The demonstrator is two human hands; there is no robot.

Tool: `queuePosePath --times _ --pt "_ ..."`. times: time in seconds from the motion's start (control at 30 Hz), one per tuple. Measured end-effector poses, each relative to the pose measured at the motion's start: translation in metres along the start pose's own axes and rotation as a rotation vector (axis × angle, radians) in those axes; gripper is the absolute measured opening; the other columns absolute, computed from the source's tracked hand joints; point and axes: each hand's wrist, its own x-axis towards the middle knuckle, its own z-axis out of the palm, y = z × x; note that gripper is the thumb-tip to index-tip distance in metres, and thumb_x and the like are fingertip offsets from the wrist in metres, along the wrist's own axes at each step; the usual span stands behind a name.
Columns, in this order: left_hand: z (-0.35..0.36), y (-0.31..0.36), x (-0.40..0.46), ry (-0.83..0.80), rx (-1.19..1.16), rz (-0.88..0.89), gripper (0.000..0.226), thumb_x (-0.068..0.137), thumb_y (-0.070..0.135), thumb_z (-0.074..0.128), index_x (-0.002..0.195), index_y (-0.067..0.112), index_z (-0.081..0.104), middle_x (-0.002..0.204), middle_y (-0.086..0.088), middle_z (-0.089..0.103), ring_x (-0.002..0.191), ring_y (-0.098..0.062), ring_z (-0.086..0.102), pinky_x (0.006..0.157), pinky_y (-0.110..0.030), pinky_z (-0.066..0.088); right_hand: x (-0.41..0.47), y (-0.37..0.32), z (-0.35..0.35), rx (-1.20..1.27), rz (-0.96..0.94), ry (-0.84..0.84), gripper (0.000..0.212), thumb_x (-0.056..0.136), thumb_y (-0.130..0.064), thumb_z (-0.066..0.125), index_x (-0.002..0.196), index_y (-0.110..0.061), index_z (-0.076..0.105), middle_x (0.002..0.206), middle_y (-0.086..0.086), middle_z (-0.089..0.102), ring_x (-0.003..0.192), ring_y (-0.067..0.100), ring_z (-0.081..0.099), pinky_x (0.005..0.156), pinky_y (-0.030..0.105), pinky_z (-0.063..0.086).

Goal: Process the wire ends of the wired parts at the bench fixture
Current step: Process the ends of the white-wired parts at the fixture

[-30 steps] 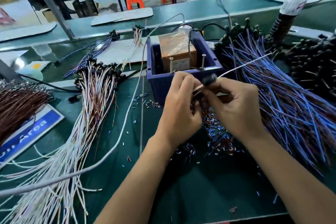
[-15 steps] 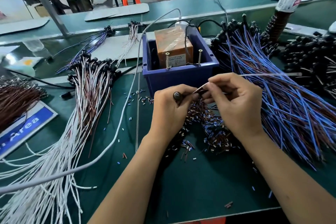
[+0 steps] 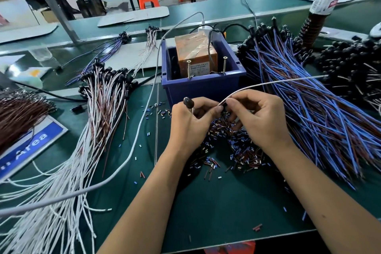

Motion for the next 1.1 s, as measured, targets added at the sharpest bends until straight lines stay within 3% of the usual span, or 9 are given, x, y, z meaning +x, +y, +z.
queuePosePath --times 0.33,0.5,0.57,0.63,0.7,0.77,0.93,1.03,1.1 --pt "0.0 0.003 0.0 -0.065 -0.066 -0.079 0.005 0.091 0.009 0.077 0.086 0.009 0.079 0.075 -0.005 0.075 0.07 -0.013 0.069 0.07 -0.032 0.056 0.001 0.002 0.006 0.325 0.258 0.046 0.013 0.095 -0.011 0.074 0.084 -0.015 0.078 0.071 0.01 0.071 0.054 0.016 0.059 0.04 0.025 0.047" --pt "-0.002 0.006 0.0 -0.063 -0.053 -0.079 0.01 0.091 0.012 0.077 0.083 0.017 0.079 0.074 -0.005 0.075 0.068 -0.031 0.067 0.067 -0.05 0.054 0.002 -0.001 0.007 0.406 0.303 0.137 0.017 0.096 -0.009 0.072 0.081 -0.015 0.075 0.069 0.007 0.068 0.051 0.012 0.055 0.039 0.023 0.044" --pt "-0.004 0.005 -0.001 -0.065 -0.028 -0.105 0.014 0.092 0.013 0.077 0.08 0.022 0.078 0.072 -0.002 0.075 0.066 -0.026 0.065 0.066 -0.051 0.053 0.007 -0.001 0.001 0.515 0.362 0.26 0.018 0.098 -0.009 0.07 0.081 -0.015 0.071 0.067 0.003 0.065 0.049 0.01 0.051 0.038 0.021 0.041" --pt "-0.007 0.003 -0.001 -0.067 -0.025 -0.113 0.013 0.092 0.015 0.076 0.08 0.021 0.078 0.071 -0.001 0.075 0.064 -0.021 0.062 0.059 -0.041 0.049 0.011 0.0 -0.007 0.577 0.383 0.337 0.012 0.099 -0.012 0.07 0.087 -0.015 0.069 0.066 0.0 0.063 0.047 0.008 0.047 0.037 0.02 0.037" --pt "-0.008 0.004 -0.001 -0.082 -0.053 -0.12 0.012 0.092 0.016 0.076 0.081 0.019 0.079 0.069 -0.001 0.075 0.058 -0.007 0.058 0.055 -0.023 0.044 0.011 0.0 -0.009 0.592 0.368 0.32 0.002 0.099 -0.016 0.07 0.099 -0.015 0.069 0.066 0.001 0.062 0.045 0.008 0.045 0.038 0.019 0.035" --pt "-0.006 0.005 -0.002 -0.133 -0.105 -0.134 0.013 0.092 0.014 0.075 0.08 0.017 0.079 0.067 0.0 0.073 0.051 0.0 0.053 0.052 -0.012 0.039 0.01 0.0 -0.008 0.626 0.352 0.278 0.008 0.102 -0.02 0.065 0.104 -0.014 0.07 0.066 0.002 0.062 0.044 0.009 0.045 0.037 0.018 0.034" --pt "-0.008 0.011 -0.002 -0.33 -0.445 -0.232 0.013 0.093 0.015 0.067 0.09 0.013 0.079 0.065 -0.003 0.061 0.046 -0.007 0.035 0.045 -0.016 0.029 0.012 -0.001 -0.012 0.69 0.391 0.303 0.025 0.106 -0.025 0.058 0.092 -0.008 0.069 0.064 0.001 0.06 0.045 0.006 0.045 0.037 0.018 0.034" --pt "-0.01 0.014 -0.001 -0.289 -0.616 -0.276 0.011 0.09 0.011 0.069 0.098 0.012 0.077 0.066 -0.004 0.059 0.044 -0.004 0.032 0.043 -0.013 0.029 0.011 0.002 -0.01 0.562 0.402 0.337 0.024 0.105 -0.024 0.061 0.09 -0.008 0.069 0.062 0.001 0.059 0.045 0.007 0.044 0.037 0.019 0.034" --pt "-0.011 0.014 0.0 -0.225 -0.64 -0.29 0.005 0.089 0.01 0.069 0.088 0.014 0.072 0.068 -0.008 0.062 0.042 -0.004 0.029 0.041 -0.012 0.029 0.01 0.002 -0.009 0.541 0.413 0.354 0.028 0.107 -0.028 0.058 0.089 -0.008 0.069 0.061 0.0 0.059 0.044 0.007 0.043 0.036 0.02 0.033"
